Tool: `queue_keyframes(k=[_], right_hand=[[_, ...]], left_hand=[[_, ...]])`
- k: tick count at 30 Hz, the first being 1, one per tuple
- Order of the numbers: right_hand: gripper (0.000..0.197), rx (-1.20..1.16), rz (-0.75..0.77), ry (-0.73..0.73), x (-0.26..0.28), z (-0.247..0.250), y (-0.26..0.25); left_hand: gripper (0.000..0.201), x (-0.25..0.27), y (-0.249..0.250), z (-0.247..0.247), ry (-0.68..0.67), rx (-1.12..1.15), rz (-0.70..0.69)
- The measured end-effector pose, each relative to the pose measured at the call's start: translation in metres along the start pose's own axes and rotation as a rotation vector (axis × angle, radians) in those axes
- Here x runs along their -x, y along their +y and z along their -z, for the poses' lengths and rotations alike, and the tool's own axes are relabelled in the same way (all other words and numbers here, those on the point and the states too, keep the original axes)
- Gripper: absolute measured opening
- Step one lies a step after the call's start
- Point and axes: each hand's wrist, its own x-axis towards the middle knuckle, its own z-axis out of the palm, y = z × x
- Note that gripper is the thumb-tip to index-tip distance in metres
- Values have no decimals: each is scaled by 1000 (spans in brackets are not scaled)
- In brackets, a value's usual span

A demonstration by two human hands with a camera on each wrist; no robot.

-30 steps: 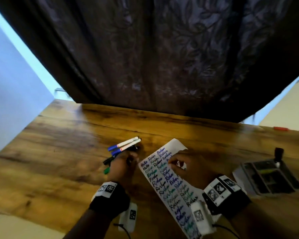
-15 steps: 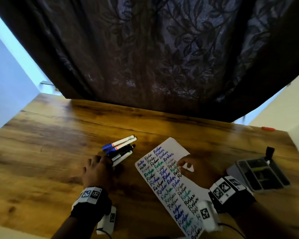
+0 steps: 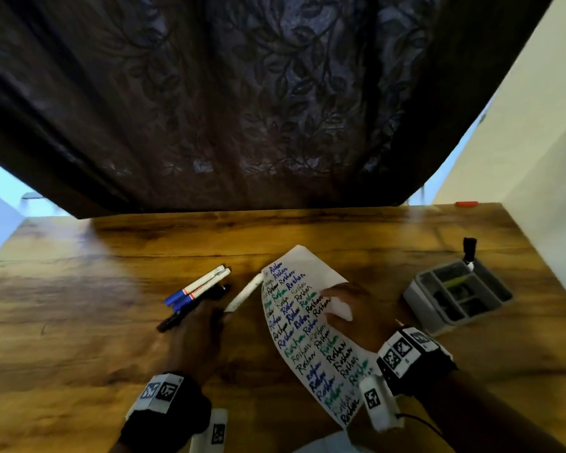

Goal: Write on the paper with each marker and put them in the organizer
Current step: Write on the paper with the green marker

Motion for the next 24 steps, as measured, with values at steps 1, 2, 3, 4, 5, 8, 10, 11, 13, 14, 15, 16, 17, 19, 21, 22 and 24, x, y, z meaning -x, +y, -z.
queue_keyframes(k=[1,2,3,4,5,8,10,11,13,14,15,16,17,19,21,22,24], right_hand=[[58,-141,-19,-10,2,3,-8],[58,-299,-30,-66,4,8,-20],[57,-431,-15,-127,5,12,-32],[55,-536,12,-165,6,15,-41],[53,-636,44,-175,6,16,-48],[46,-931,65,-97,10,20,-63],[46,-934,14,21,14,30,-69],[46,-897,-15,64,16,36,-69],[40,-816,-29,63,18,49,-70],[39,-798,-8,25,19,54,-71],[39,-788,9,-14,20,57,-70],[40,-785,15,-42,20,60,-69],[42,-789,12,-61,19,59,-66],[44,-806,21,-111,21,58,-61],[46,-852,43,-137,22,56,-55],[48,-919,63,-141,23,56,-51],[64,-1158,57,-112,24,68,-38]], left_hand=[[17,-1,12,-1,-28,67,-89],[19,-2,27,-2,-55,98,-178],[20,-1,43,-1,-80,109,-266],[19,-2,59,-3,-119,116,-335],[18,-2,76,-4,-164,143,-389],[20,-7,113,-11,-254,270,-513],[17,-13,122,-19,-280,308,-544],[18,-17,123,-22,-296,289,-544],[34,-20,123,-27,-324,215,-531],[36,-21,122,-29,-334,187,-527],[35,-21,123,-29,-335,179,-536],[33,-21,123,-29,-336,178,-547],[31,-21,123,-28,-347,191,-551],[27,-19,128,-23,-415,214,-548],[29,-21,127,-17,-522,311,-523],[33,-21,126,-11,-587,402,-473],[39,-25,111,2,-644,551,-352]])
